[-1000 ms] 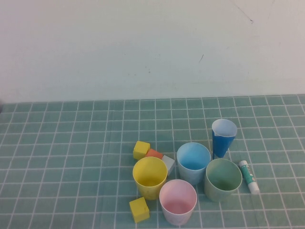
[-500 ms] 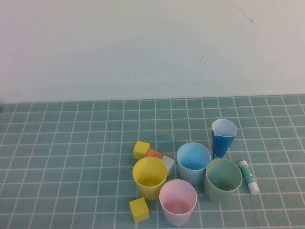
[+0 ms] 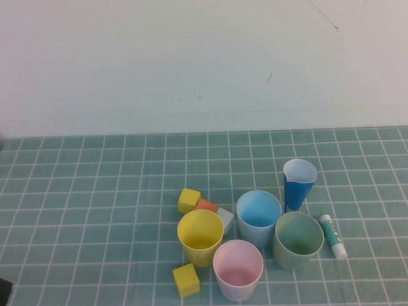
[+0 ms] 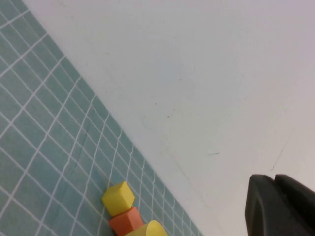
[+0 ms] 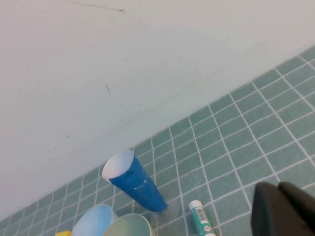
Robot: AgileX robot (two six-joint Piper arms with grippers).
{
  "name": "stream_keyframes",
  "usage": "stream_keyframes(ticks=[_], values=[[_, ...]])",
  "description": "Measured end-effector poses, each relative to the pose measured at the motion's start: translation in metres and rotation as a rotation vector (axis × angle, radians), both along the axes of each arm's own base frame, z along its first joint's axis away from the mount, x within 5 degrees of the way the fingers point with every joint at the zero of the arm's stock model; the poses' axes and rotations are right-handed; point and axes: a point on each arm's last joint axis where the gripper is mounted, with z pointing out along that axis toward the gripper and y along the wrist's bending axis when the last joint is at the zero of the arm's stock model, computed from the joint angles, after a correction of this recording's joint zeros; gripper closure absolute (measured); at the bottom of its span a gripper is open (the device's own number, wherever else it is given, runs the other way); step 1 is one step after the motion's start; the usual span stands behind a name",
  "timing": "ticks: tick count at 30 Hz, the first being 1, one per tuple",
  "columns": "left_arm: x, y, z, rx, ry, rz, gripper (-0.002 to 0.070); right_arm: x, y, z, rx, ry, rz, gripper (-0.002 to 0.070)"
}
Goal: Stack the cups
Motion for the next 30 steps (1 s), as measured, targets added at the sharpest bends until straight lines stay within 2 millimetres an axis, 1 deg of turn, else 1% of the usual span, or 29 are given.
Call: stream_keyframes(ticks=[4,7,9,10,12,15,17,21,24,26,29,30], values=[[0.0,0.001,0.003,-0.074,-0.02,0.018,0.0678,0.0,-0.001,0.001,-0.015,-0.015,-0.003,0.0679],[0.0,0.002,0.004,-0.067,-0.035,0.025,0.0678,0.0,0.0,0.0,-0.021,-0.002,0.005,0.0679],[0.0,0.0,0.005,0.025,-0.043,-0.003,0.0678,-0.001,0.001,-0.002,-0.049,0.022,0.022,0.0679],[-0.002,-0.003,0.009,0.086,-0.055,-0.036,0.0678,-0.001,0.001,-0.003,-0.058,0.034,0.029,0.0679],[-0.003,-0.009,0.023,0.208,-0.066,-0.107,0.0678,-0.001,0.002,-0.004,-0.077,0.044,0.038,0.0679],[0.002,-0.015,0.053,0.39,-0.033,-0.205,0.0678,-0.001,0.002,-0.004,-0.102,0.042,0.044,0.0679],[0.013,-0.019,0.069,0.511,0.043,-0.286,0.0678,-0.001,0.002,-0.004,-0.105,0.042,0.044,0.0679],[0.044,-0.024,0.093,0.68,0.174,-0.462,0.0678,-0.001,0.002,-0.004,-0.111,0.041,0.046,0.0679],[0.073,-0.028,0.114,0.775,0.22,-0.588,0.0678,-0.001,0.002,-0.005,-0.107,0.043,0.048,0.0679],[0.097,-0.028,0.12,0.834,0.261,-0.643,0.0678,-0.001,0.002,-0.005,-0.105,0.047,0.049,0.0679],[0.13,-0.027,0.121,0.911,0.333,-0.697,0.0678,-0.001,0.002,-0.005,-0.102,0.046,0.05,0.0679],[0.138,-0.029,0.12,0.932,0.349,-0.717,0.0678,-0.001,0.002,-0.005,-0.102,0.046,0.05,0.0679]])
